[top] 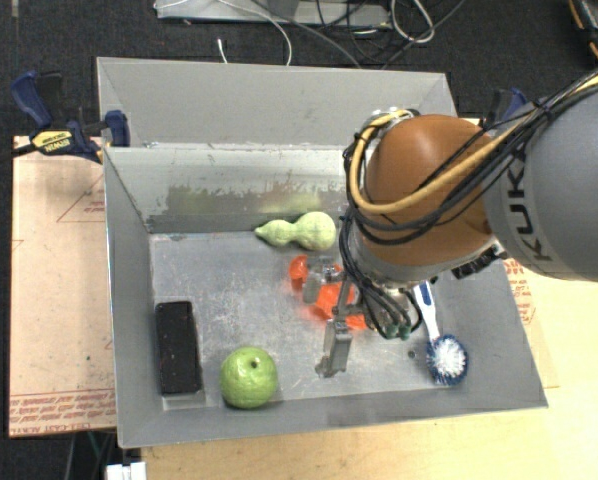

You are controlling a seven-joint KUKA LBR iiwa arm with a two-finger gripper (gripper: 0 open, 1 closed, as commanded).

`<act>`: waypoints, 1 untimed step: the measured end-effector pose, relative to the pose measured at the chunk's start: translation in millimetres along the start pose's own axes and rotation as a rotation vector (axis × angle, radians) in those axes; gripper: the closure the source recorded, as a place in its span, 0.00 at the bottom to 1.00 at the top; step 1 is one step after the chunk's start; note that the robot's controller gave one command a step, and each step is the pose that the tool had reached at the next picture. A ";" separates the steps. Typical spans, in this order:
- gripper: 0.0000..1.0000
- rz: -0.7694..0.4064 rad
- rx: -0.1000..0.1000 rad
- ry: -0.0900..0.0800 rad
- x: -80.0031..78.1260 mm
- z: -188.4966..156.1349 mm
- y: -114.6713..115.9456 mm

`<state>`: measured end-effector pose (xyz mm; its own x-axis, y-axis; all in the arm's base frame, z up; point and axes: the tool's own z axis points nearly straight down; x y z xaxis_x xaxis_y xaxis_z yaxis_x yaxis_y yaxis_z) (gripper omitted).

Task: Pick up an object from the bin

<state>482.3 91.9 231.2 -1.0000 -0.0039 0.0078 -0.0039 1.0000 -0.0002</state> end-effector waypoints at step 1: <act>0.00 0.005 -0.001 -0.008 -1.4 -4.3 -0.8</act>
Offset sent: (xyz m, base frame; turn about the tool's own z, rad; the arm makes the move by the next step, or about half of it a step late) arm 0.0095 0.0703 -0.1612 0.1111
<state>483.8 91.1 235.5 -1.0000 0.0008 -0.0002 0.0008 1.0000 0.0010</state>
